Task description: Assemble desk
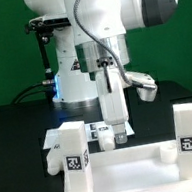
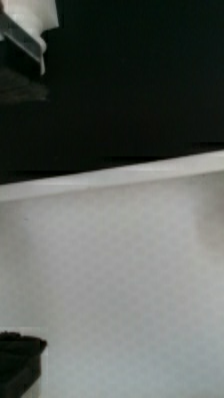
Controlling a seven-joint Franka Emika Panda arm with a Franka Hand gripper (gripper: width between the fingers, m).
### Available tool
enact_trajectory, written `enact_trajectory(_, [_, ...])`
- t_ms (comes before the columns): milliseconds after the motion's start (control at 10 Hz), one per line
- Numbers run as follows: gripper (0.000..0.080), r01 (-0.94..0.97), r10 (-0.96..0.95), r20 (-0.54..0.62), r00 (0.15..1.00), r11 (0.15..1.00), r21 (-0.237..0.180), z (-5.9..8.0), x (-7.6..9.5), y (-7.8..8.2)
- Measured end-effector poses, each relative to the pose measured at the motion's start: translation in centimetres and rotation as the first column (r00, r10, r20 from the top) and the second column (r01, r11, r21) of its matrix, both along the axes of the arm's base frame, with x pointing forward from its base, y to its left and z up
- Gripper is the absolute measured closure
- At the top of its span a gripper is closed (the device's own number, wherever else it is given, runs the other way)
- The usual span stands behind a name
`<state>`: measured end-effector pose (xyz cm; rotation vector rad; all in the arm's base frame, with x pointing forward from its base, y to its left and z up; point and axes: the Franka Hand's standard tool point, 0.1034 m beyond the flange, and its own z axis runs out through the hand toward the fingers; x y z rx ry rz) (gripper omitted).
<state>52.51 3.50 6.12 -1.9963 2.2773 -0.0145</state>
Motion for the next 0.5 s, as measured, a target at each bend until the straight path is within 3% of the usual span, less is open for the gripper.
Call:
enact_trajectory(200, [0.0151,-0.074,0.073,-0.018,0.997,0.997,-0.01,-0.9,-0.5,-0.2])
enact_trajectory(500, [0.0151,-0.109,0.107,-0.067,0.992,0.994,-0.033,-3.9,-1.8,-0.1])
